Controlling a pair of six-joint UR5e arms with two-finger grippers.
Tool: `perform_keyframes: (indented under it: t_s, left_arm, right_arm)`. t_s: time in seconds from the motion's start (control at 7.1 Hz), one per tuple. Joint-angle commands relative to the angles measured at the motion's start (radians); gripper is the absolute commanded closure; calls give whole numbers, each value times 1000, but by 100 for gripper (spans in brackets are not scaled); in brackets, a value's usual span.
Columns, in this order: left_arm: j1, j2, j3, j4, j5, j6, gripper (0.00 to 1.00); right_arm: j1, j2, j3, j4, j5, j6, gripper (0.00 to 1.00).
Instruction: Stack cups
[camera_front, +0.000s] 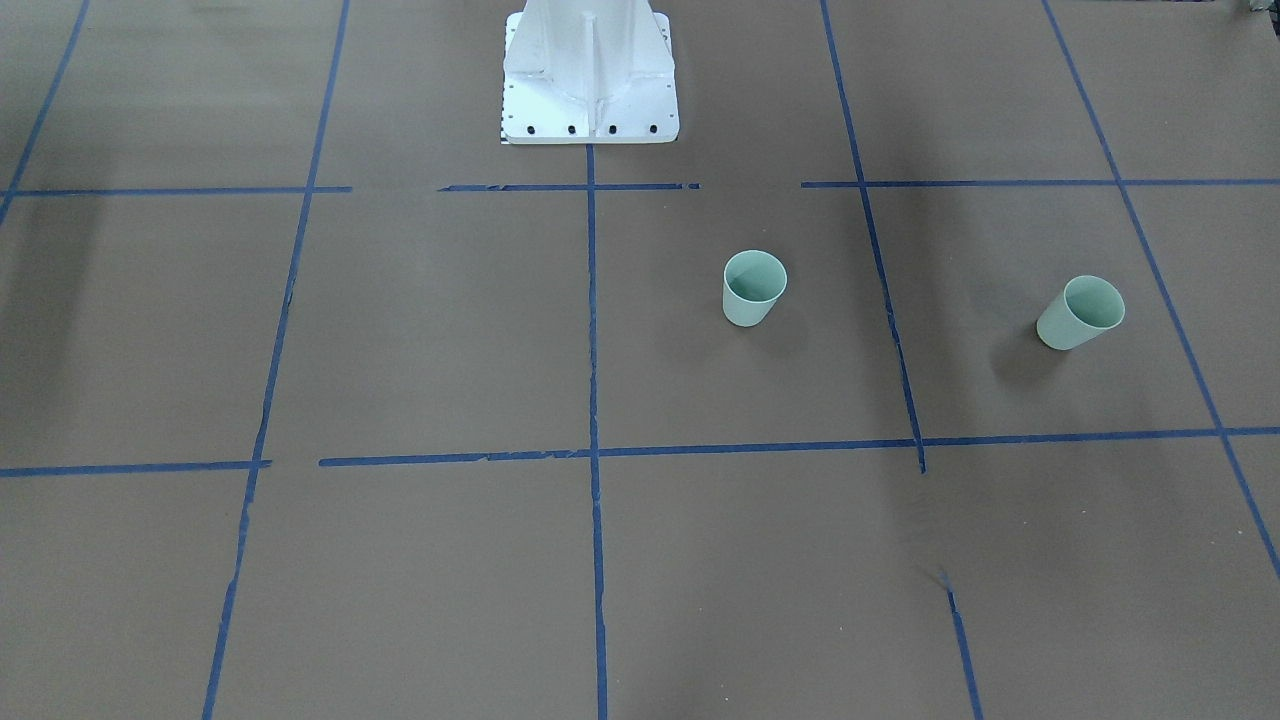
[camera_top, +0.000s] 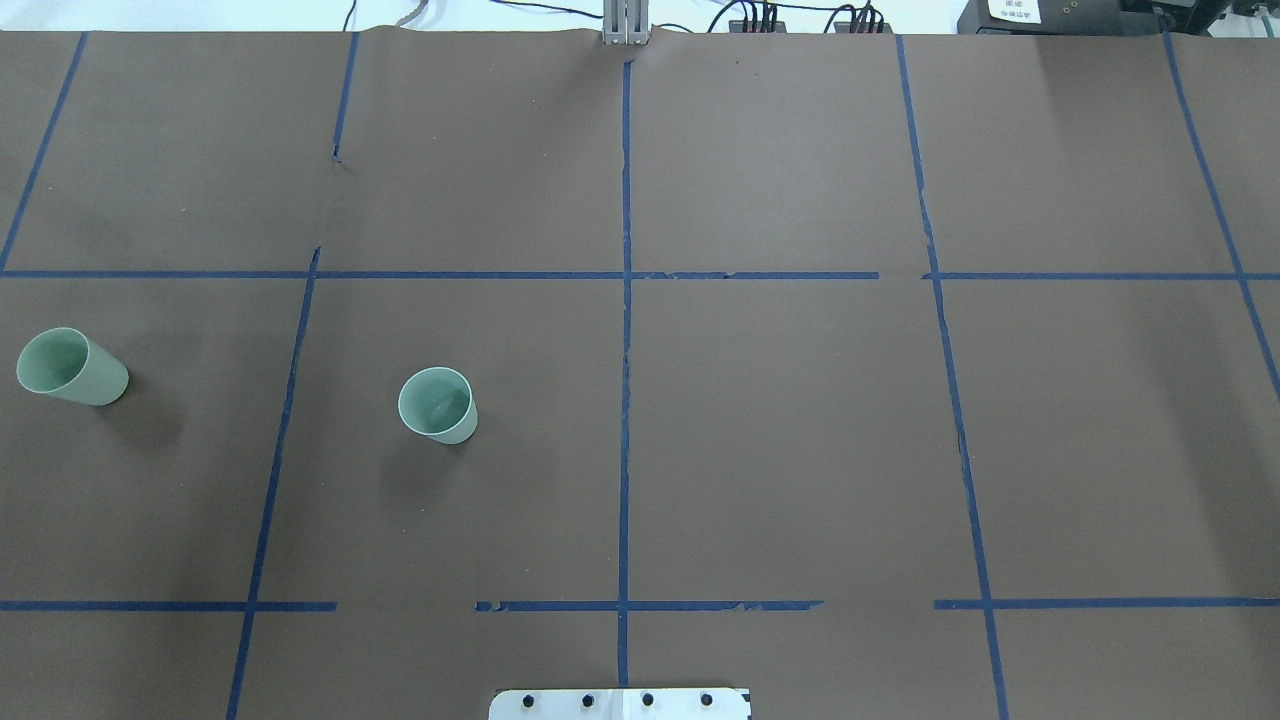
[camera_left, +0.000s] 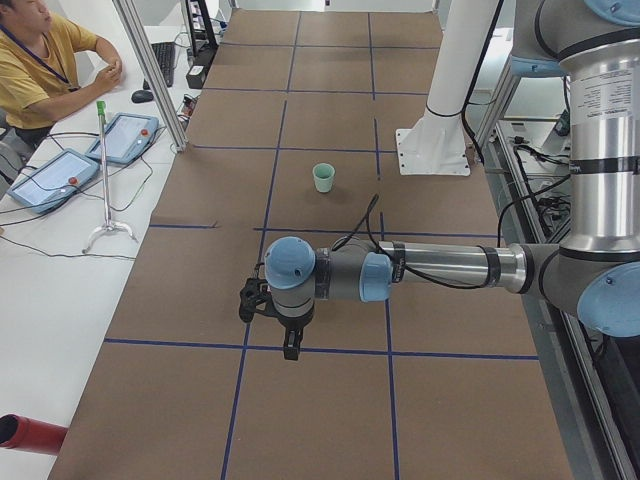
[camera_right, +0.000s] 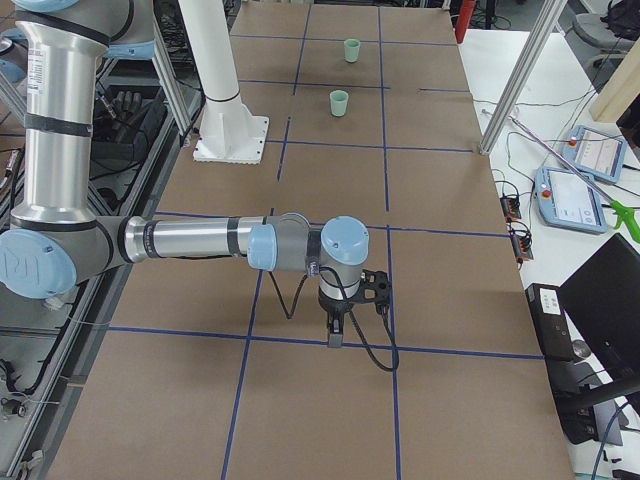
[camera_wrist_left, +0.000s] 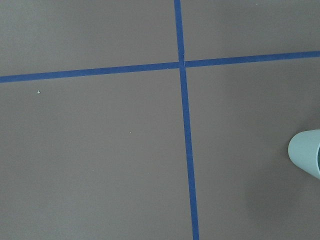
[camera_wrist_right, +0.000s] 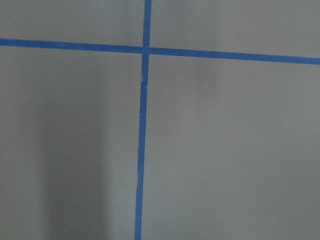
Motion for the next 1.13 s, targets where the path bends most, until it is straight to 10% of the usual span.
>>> perform_keyframes:
  t_s: [0.0,0.99]
  left_arm:
    - [151,5,2,-292,57,-338,0]
    - [432,13,73,-539,151,-627,3]
  right_arm:
    - [1,1,0,0,0,0,0]
    - [1,1,0,0,0,0,0]
